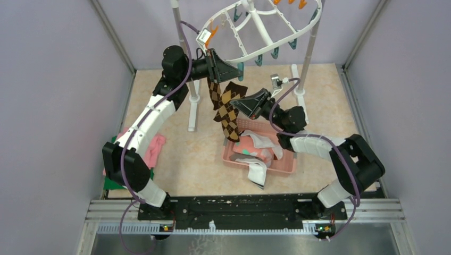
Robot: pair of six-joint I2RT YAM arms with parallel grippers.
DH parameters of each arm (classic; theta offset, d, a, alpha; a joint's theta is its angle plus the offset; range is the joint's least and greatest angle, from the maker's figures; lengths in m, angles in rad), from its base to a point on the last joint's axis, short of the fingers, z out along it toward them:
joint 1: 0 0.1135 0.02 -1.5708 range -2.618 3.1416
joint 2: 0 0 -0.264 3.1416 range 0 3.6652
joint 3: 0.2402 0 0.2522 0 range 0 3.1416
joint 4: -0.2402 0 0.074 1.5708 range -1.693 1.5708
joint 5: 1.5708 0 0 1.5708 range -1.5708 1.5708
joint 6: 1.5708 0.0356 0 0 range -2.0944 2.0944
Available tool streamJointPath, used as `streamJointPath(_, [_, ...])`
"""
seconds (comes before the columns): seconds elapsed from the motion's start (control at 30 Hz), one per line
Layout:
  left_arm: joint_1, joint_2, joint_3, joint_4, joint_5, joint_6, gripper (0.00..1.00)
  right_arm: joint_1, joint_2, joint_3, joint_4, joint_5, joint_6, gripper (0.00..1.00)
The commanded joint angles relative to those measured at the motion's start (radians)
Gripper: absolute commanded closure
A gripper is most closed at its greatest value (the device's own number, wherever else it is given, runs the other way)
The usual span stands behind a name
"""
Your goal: Remove the socks clipped to the hanger
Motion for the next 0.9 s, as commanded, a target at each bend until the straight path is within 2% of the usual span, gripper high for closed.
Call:
streamJointPath(0.0, [0.005, -0.004, 0.034, 0.012, -0.011, 0.019, 1.0, -0.021, -0.166, -0.029, -0.177, 0.003, -0.199, 1.0])
streamJointPath(0.27, [0.008, -0.02, 0.004, -0.007, -0.018, 0.047, 1.0, -0.059, -0.508, -0.072, -0.829, 0.088, -0.649, 1.0])
streamJointPath(0.5, [0.009, -0.025, 0.012, -0.041, -0.031, 0.071, 1.0, -0.061, -0.643, -0.092, -1.176, 0.149, -0.756, 1.0])
streamJointPath(0.53, [0.009, -0.025, 0.014, -0.044, -0.033, 0.073, 1.0, -0.061, -0.649, -0.105, -1.203, 0.159, -0.76, 0.93])
streamJointPath(0.63, [0.008, -0.027, 0.016, -0.056, -0.038, 0.082, 1.0, -0.06, -0.657, -0.121, -1.258, 0.187, -0.773, 0.53])
streamJointPath(0.67, [0.009, -0.027, 0.019, -0.061, -0.039, 0.084, 1.0, -0.06, -0.653, -0.115, -1.27, 0.189, -0.785, 0.25])
streamJointPath(0.7, [0.009, -0.028, 0.021, -0.064, -0.04, 0.087, 1.0, -0.061, -0.649, -0.105, -1.276, 0.192, -0.797, 0.03])
streamJointPath(0.8, [0.008, -0.027, 0.026, -0.074, -0.046, 0.093, 1.0, -0.059, -0.638, -0.084, -1.236, 0.217, -0.826, 0.01])
streamJointPath(0.87, [0.009, -0.027, 0.03, -0.08, -0.048, 0.096, 1.0, -0.041, -0.608, -0.083, -1.133, 0.256, -0.854, 0.01])
